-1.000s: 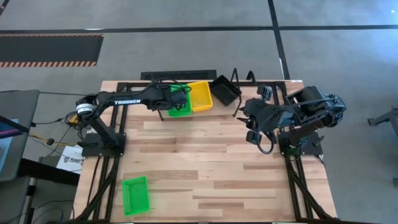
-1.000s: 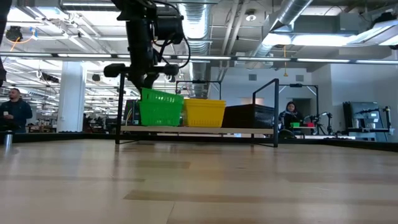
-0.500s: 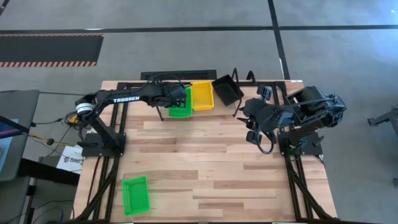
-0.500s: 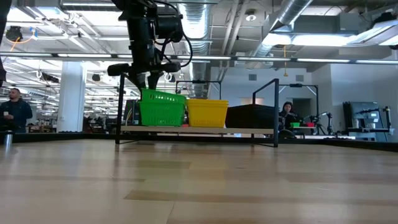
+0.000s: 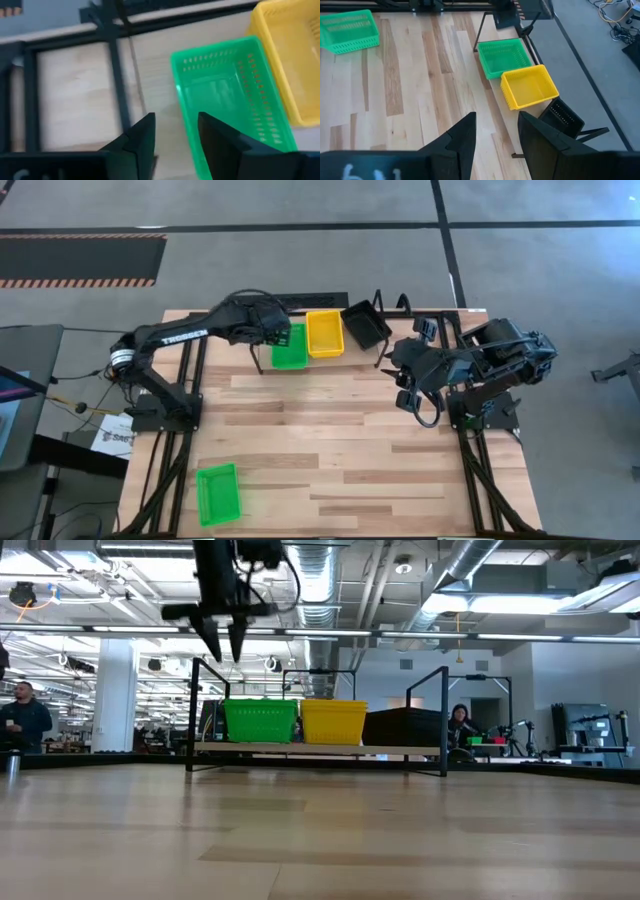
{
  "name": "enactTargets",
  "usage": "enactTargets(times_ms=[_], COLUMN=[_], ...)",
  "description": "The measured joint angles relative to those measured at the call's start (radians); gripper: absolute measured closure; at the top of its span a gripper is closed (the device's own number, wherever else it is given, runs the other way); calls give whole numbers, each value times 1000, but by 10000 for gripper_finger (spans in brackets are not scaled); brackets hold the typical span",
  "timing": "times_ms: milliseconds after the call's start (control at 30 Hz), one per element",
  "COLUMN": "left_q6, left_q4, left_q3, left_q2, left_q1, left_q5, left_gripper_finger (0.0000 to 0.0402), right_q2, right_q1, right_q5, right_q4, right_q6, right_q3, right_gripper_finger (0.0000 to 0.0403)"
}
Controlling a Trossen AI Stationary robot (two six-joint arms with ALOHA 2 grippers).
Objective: Stack baskets on shelf by color
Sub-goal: Stack the green bin on top of the green bins on the shelf
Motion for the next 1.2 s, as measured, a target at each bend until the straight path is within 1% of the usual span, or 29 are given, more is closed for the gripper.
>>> enactTargets(times_ms=[100, 167, 233, 300, 400, 500, 567, 633, 733, 833, 900, 1100, 1200], left_q6=[-1, -20, -65, -144, -331, -536, -665, -785, -978, -1137, -1228, -1491, -1522], left_q4=[-114, -192, -243, -272, -307, -340, -359, -384, -404, -404, -407, -406, -381], left_q3=[60, 102, 126, 132, 132, 133, 132, 133, 132, 131, 132, 131, 131], left_q2=[-49, -91, -141, -194, -256, -272, -255, -220, -144, -66, -9, 146, 187], left_q1=[-46, -104, -189, -300, -505, -724, -856, -960, -1072, -1152, -1187, -1291, -1303], left_q5=[-20, -39, -64, -92, -181, -281, -329, -359, -345, -256, -158, 299, 483], left_gripper_finger=[259, 255, 253, 252, 252, 252, 253, 253, 253, 253, 253, 253, 253], right_q2=[0, 0, 0, 0, 0, 0, 0, 0, 0, 0, 0, 0, 0], right_q1=[0, 0, -3, -10, -26, -45, -57, -65, -74, -82, -82, -79, -79], right_q5=[0, 0, 0, 1, 1, 1, 1, 1, -3, -9, -22, -26, -26], right_q4=[0, 0, 0, 0, 0, 0, 0, 0, 0, 0, 0, 0, 0], right_q6=[-6, -16, -24, -33, -38, -52, -52, -52, -50, -24, -6, 12, 23], right_q3=[0, 0, 0, 0, 0, 0, 0, 0, 0, 0, 0, 0, 0], right_gripper_finger=[237, 237, 237, 237, 237, 237, 237, 237, 237, 237, 237, 237, 237])
